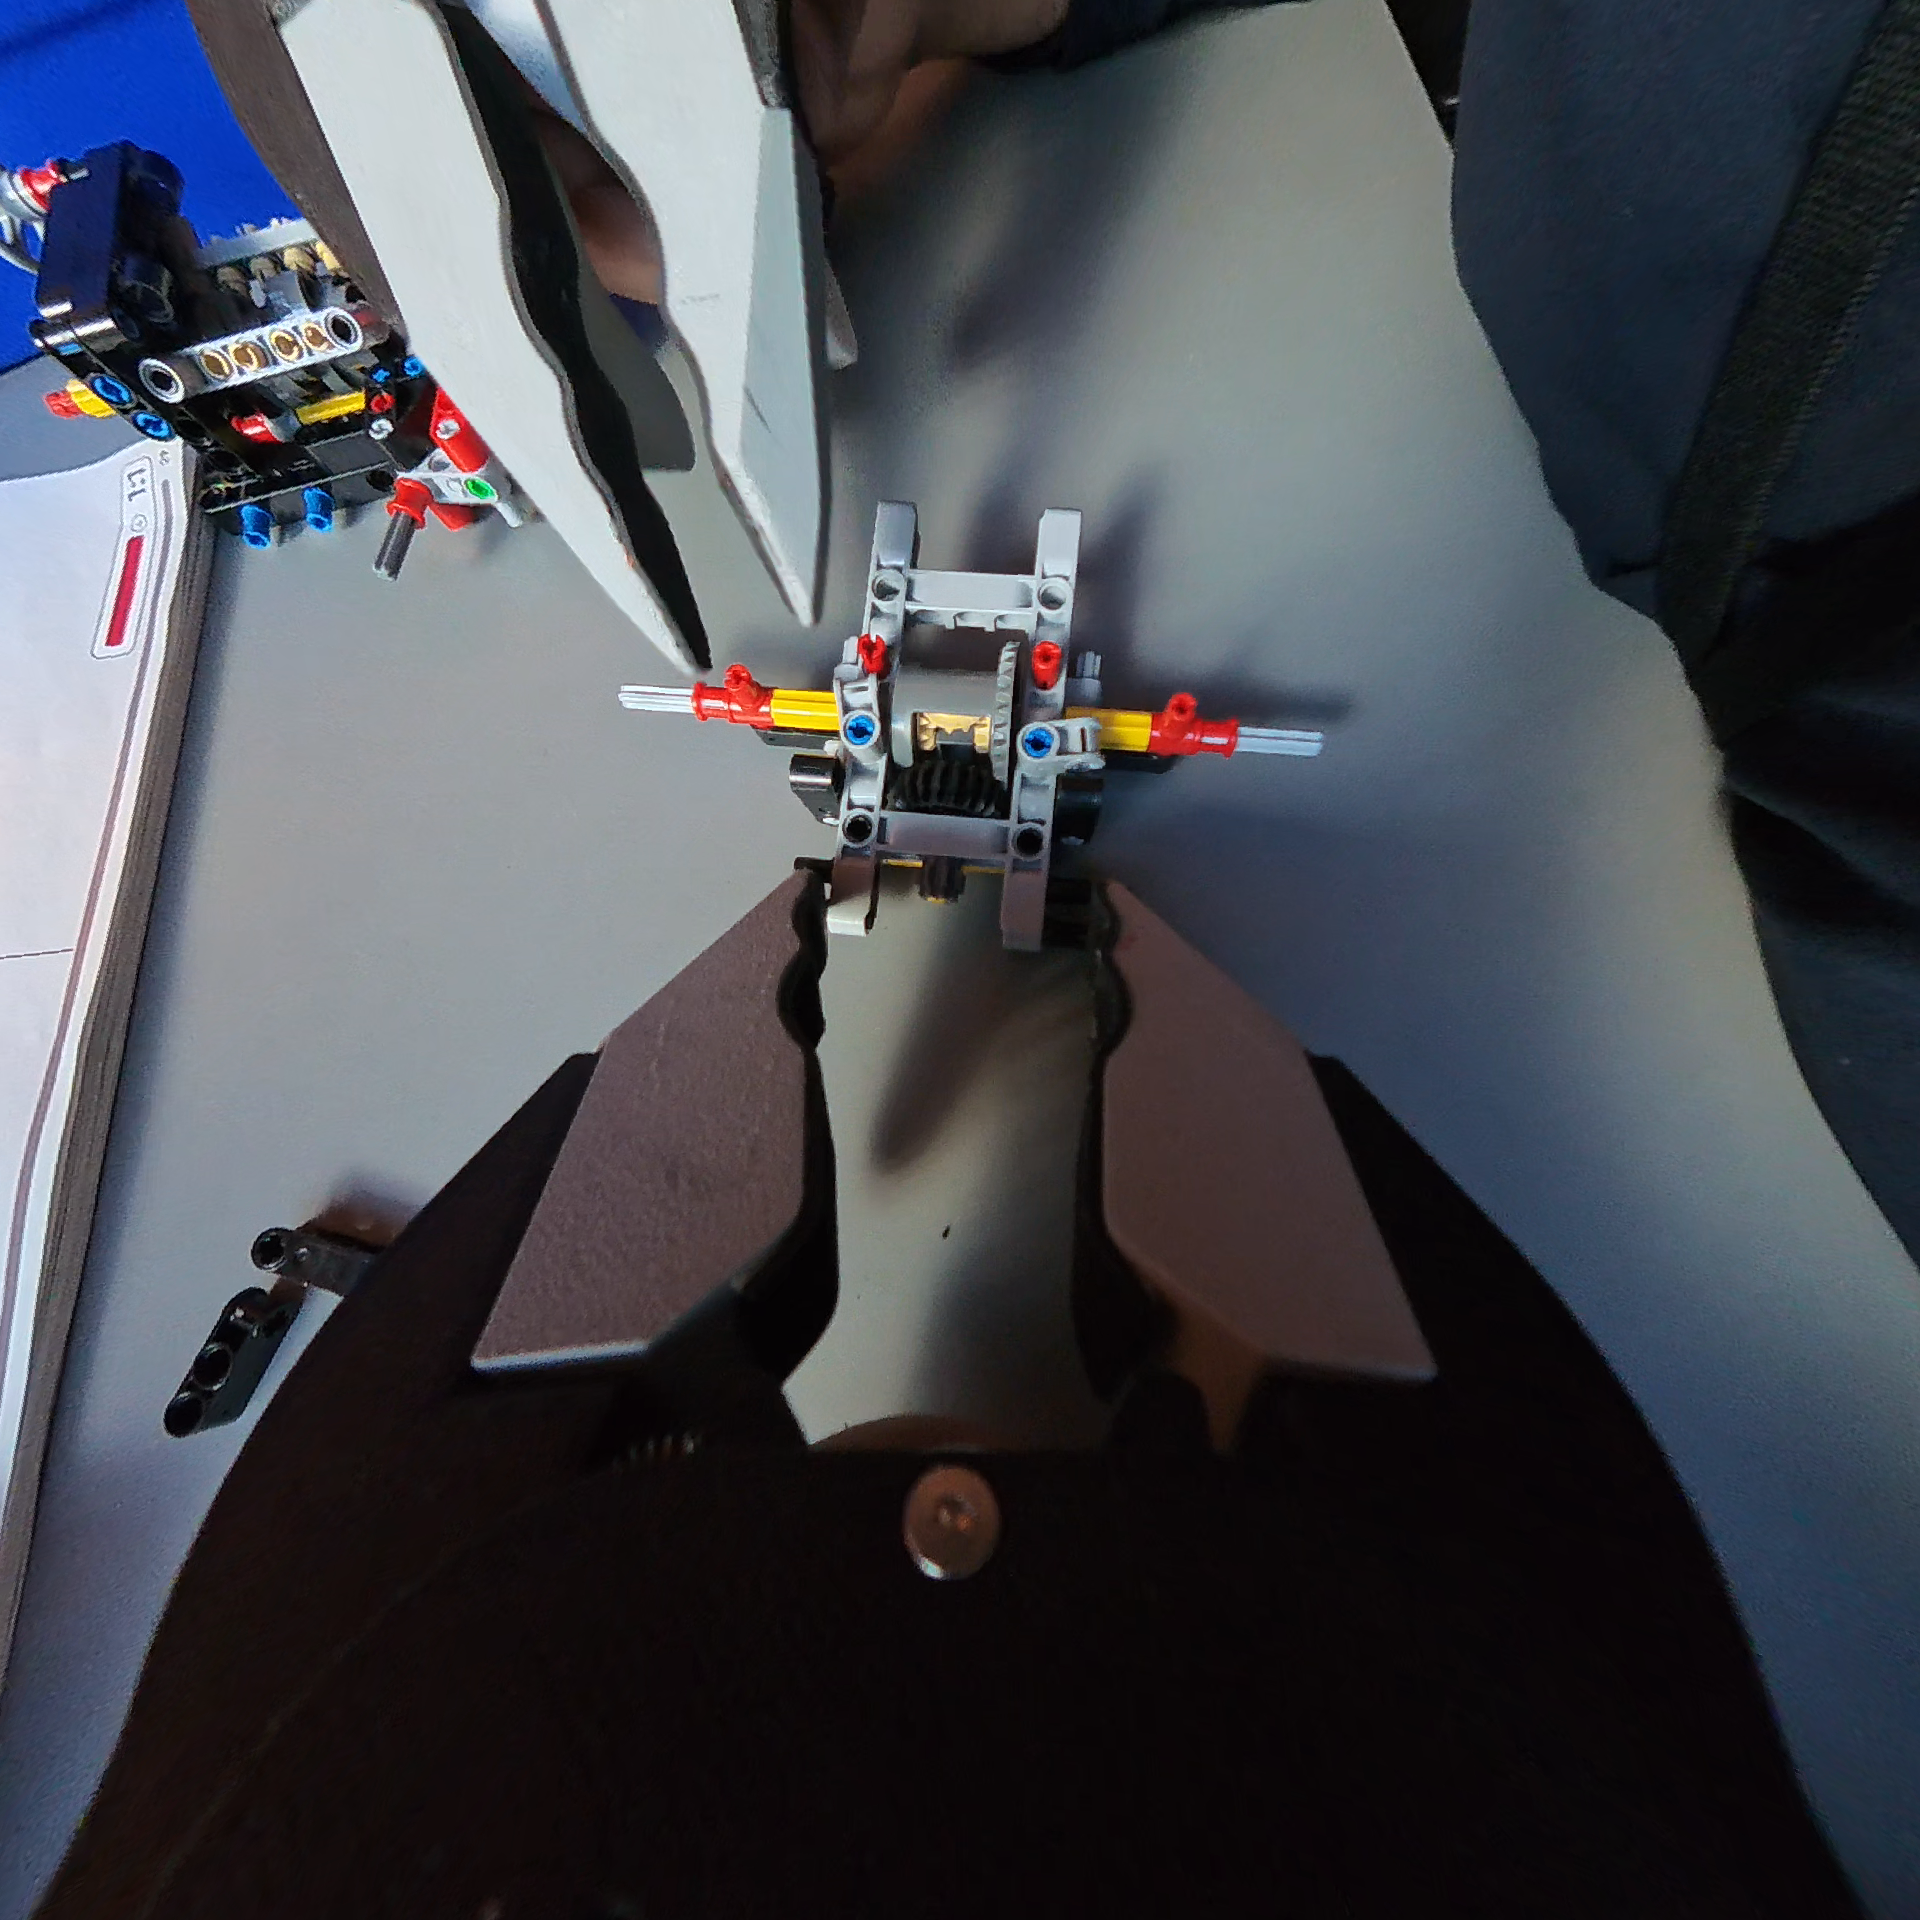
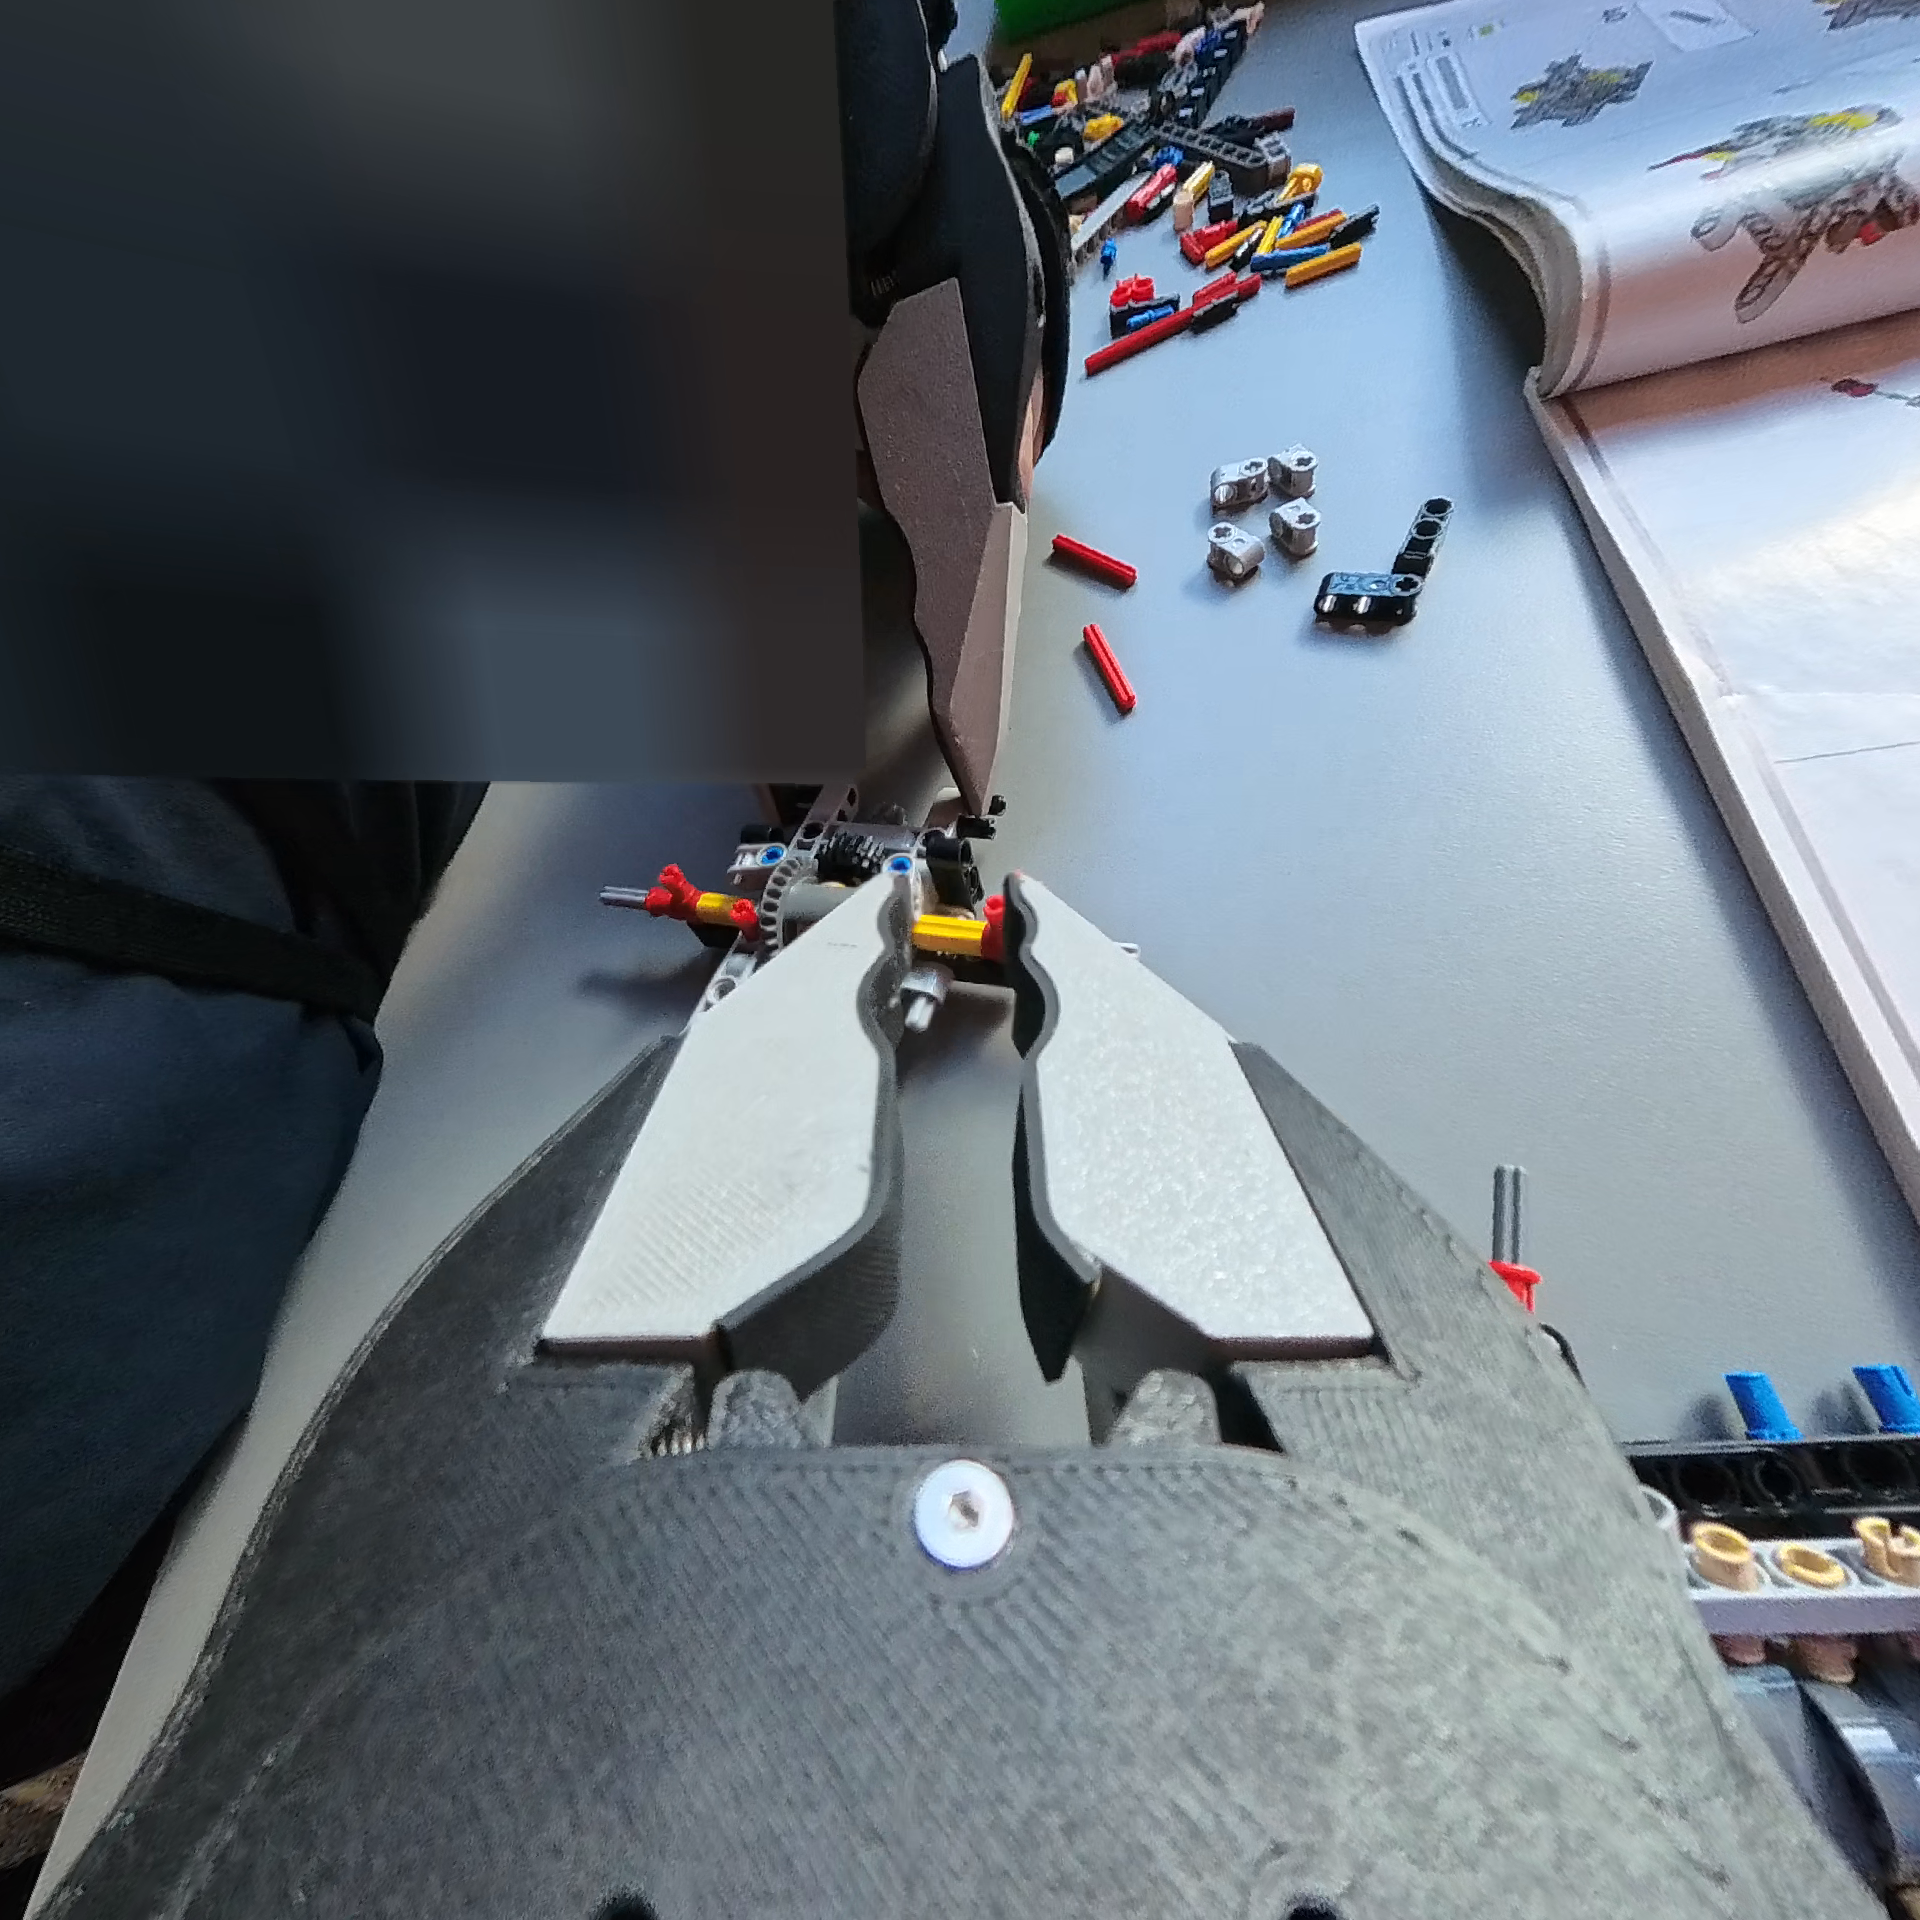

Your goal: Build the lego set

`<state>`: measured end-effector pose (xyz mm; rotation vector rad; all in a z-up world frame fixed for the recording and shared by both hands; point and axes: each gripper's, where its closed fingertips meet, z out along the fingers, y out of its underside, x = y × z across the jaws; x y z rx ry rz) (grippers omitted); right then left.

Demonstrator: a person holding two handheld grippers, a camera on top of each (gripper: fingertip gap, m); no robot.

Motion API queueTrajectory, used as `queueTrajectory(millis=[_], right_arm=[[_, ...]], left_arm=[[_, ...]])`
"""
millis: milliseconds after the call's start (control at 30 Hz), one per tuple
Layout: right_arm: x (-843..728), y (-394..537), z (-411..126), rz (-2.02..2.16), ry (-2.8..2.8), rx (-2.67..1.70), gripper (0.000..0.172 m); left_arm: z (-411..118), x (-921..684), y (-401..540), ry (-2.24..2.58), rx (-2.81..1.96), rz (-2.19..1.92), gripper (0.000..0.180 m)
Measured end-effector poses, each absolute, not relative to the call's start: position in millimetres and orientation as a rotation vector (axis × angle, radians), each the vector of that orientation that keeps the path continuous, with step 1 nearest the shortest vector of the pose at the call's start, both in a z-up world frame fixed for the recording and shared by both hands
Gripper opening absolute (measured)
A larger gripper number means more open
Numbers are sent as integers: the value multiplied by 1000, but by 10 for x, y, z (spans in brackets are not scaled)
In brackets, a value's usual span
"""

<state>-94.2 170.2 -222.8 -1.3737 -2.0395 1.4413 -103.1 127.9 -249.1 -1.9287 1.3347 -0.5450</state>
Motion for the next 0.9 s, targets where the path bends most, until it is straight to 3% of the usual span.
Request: queueTrajectory(millis=[900], right_arm=[[-942, 1728, -2165, 1493, -1998, -1371, 6]], left_arm=[[-2501, -1036, 1286, 1334, -1934, -537, 49]])
